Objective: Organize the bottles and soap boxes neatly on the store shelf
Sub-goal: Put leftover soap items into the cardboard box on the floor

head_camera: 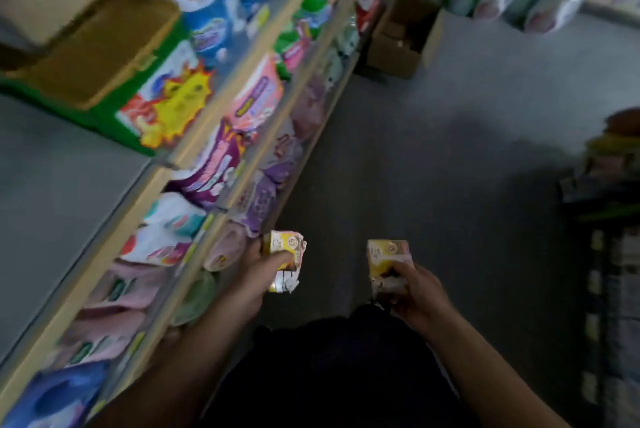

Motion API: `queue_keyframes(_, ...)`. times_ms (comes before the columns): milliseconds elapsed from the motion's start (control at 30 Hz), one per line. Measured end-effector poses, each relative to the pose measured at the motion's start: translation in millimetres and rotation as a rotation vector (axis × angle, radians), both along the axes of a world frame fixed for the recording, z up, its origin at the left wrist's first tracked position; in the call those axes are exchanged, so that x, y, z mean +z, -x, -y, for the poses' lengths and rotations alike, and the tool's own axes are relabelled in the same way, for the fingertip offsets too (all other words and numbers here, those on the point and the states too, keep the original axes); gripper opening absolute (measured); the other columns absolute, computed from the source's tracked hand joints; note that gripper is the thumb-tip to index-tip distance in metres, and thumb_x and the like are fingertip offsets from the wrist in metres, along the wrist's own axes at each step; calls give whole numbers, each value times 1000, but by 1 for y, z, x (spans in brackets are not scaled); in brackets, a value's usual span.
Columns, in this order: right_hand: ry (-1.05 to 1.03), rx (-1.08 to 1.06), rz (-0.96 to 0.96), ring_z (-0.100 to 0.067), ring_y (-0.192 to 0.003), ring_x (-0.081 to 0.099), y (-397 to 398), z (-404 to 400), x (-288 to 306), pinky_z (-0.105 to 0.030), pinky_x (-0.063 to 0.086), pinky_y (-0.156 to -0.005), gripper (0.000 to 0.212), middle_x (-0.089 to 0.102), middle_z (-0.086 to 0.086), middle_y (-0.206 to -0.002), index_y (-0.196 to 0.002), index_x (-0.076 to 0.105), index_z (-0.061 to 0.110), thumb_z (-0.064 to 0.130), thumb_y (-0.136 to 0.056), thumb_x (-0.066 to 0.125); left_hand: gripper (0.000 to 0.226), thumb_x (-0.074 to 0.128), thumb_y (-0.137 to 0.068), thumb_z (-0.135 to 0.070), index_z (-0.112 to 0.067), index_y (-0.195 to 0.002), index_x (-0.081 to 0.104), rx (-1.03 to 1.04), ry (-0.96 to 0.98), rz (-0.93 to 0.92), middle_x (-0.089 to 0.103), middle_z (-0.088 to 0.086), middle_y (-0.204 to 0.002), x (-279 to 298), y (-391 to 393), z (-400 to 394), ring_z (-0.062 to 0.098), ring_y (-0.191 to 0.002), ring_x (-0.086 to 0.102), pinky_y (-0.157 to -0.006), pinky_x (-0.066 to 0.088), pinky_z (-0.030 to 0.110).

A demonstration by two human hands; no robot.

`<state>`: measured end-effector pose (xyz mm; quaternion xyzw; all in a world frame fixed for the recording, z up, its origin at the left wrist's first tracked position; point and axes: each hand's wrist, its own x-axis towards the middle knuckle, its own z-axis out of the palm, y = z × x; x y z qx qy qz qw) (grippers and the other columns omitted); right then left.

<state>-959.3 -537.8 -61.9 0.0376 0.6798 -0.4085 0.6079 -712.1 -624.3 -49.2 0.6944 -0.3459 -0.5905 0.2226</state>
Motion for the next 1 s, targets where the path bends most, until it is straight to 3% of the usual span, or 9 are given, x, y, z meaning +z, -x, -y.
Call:
queue_keyframes(67, -23, -65, -25, -33, -80, 72, 53, -6, -11, -37, 55, -60, 31, 74, -18, -94, -108, 68, 5, 11, -78, 72, 40, 71, -60, -29, -12, -96, 71, -83, -16, 62, 75, 7, -87, -7, 47, 12, 22, -80, 71, -72, 57, 33)
queue_keyframes(133, -39, -90, -60, -31, -78, 72, 103, -11, -15, -36, 55, -60, 31, 74, -18, -94, -109, 67, 7, 13, -79, 72, 40, 70, -61, -31, -14, -96, 71, -146, -51, 85, 75, 8, -89, -14, 95, 21, 24, -83, 71, -74, 58, 37)
queue_keyframes(267, -77, -141, -102, -34, -77, 70, 185, -5, -20, -40, 58, -64, 31, 72, -21, -96, -111, 64, 2, 13, -82, 69, 16, 68, -81, -15, -12, -96, 71, -203, -103, 93, 75, 6, -84, -25, 178, 40, 18, -72, 72, -54, 51, 25)
queue_keyframes(467, -117, -244, -126, -26, -63, 64, 274, 40, -23, -27, 47, -44, 24, 69, -18, -86, -105, 64, 1, 11, -83, 67, 16, 66, -86, -17, -13, -102, 67, -299, -209, 70, 73, 7, -87, -36, 283, 101, 21, -74, 70, -55, 48, 26)
queue_keyframes(667, -147, -340, -208, -26, -66, 66, 363, 120, -32, -26, 47, -46, 14, 71, -15, -84, -96, 67, 6, 11, -83, 69, 20, 64, -86, -14, -9, -105, 65, -426, -248, 42, 70, 13, -97, -58, 402, 217, 30, -88, 68, -68, 51, 34)
queue_keyframes(767, -175, -360, -275, -28, -76, 69, 407, 164, -26, -32, 53, -53, 19, 73, -13, -90, -98, 68, 11, 19, -81, 72, 16, 64, -85, -14, -12, -100, 65, -512, -251, 49, 68, 11, -93, -52, 465, 280, 24, -79, 65, -61, 48, 28)
queue_keyframes(833, -186, -357, -306, -29, -81, 71, 436, 195, -22, -42, 59, -66, 23, 73, -12, -91, -98, 69, 13, 23, -78, 74, 10, 64, -82, -11, -15, -91, 66, -597, -238, 37, 67, 6, -78, -41, 510, 325, 15, -62, 65, -52, 47, 22)
queue_keyframes(900, -189, -367, -328, -27, -80, 72, 463, 226, -17, -42, 60, -68, 24, 74, -9, -90, -97, 69, 15, 25, -76, 76, 10, 63, -80, -8, -17, -81, 66, -696, -205, 37, 63, 1, -67, -31, 554, 369, 8, -47, 60, -44, 44, 18)
queue_keyframes(1000, -184, -407, -324, -23, -76, 72, 504, 273, -17, -33, 56, -59, 24, 74, -6, -88, -97, 69, 16, 26, -76, 76, 14, 64, -79, -10, -21, -87, 62, -790, -156, 41, 65, 5, -81, -15, 618, 433, 17, -65, 64, -47, 50, 24)
